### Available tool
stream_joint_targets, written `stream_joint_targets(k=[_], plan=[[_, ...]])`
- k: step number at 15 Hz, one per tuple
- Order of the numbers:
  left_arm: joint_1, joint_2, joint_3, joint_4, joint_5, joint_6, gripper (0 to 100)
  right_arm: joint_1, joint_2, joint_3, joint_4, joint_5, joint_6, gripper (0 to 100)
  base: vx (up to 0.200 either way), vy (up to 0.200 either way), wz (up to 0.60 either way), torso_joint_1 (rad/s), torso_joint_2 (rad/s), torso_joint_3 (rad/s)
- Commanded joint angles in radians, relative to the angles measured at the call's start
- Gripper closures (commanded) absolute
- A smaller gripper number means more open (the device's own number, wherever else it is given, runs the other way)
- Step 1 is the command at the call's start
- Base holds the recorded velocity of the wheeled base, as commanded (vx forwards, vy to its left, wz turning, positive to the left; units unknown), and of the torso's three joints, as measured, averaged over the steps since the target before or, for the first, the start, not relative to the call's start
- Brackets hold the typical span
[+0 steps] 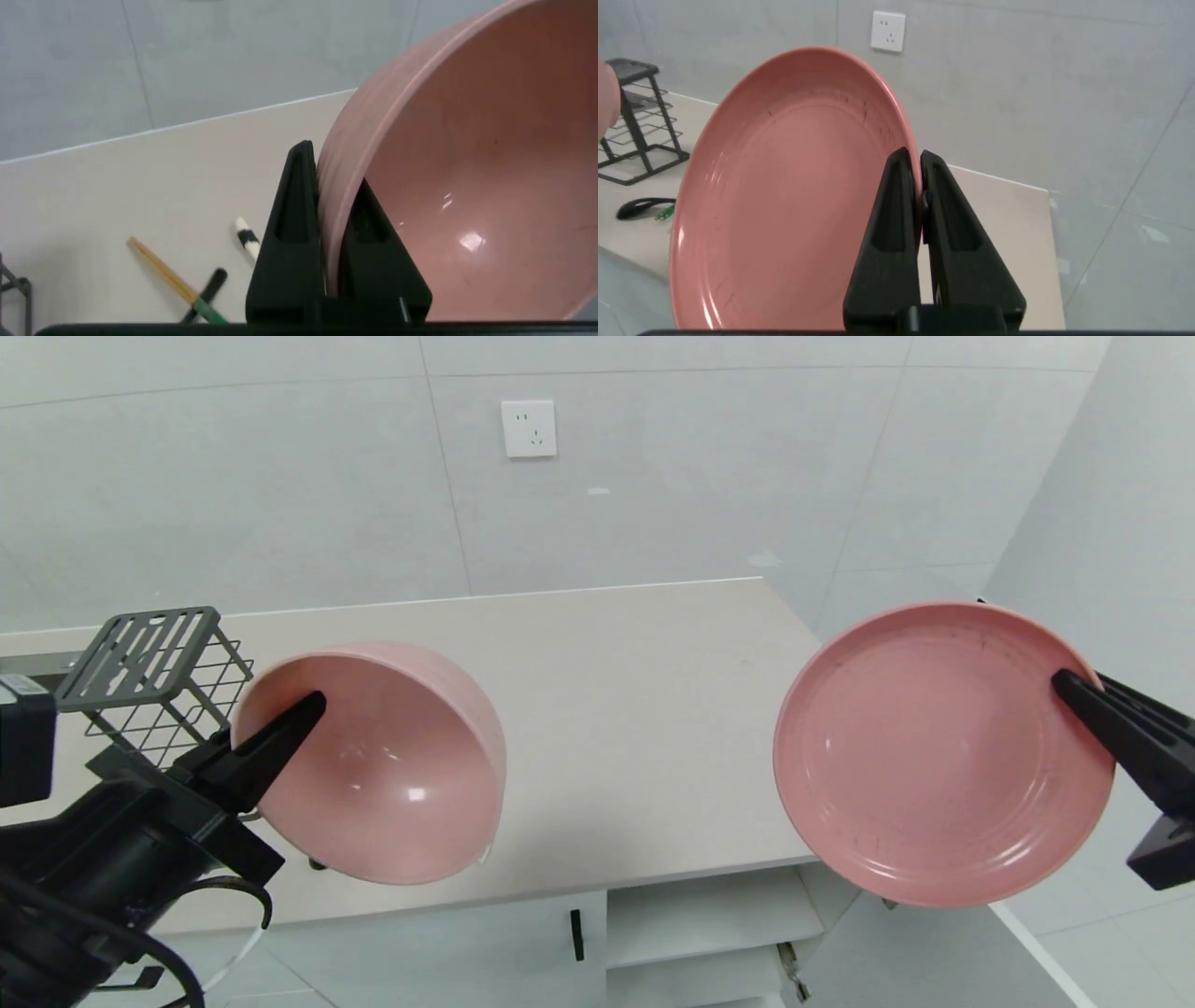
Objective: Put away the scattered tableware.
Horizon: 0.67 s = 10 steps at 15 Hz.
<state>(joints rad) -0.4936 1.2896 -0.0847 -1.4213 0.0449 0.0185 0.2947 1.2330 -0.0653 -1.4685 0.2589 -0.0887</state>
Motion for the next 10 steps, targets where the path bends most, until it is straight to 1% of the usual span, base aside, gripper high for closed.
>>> stream_joint_targets(k=[1,4,5,10], plan=[[-0.011,0.013,0.006,0.001,0.001,0.0,100,0.0,0.034,0.005,-0.013,0.0,0.0,100,-0.2,0.0,0.0,-0.012,0.0,0.007],[-0.013,0.022,0.017,0.001,0.001,0.0,100,0.0,0.072,0.018,-0.044,0.0,0.001,100,0.0,0.0,0.0,0.0,0.0,0.0],[-0.013,0.022,0.017,0.002,0.001,0.0,100,0.0,0.079,0.021,-0.052,0.0,0.001,100,0.0,0.0,-0.6,-0.002,0.0,0.007],[-0.019,0.022,0.022,0.001,0.001,0.0,100,0.001,0.091,0.027,-0.053,0.0,0.0,100,0.0,0.0,0.0,0.0,0.0,0.0]])
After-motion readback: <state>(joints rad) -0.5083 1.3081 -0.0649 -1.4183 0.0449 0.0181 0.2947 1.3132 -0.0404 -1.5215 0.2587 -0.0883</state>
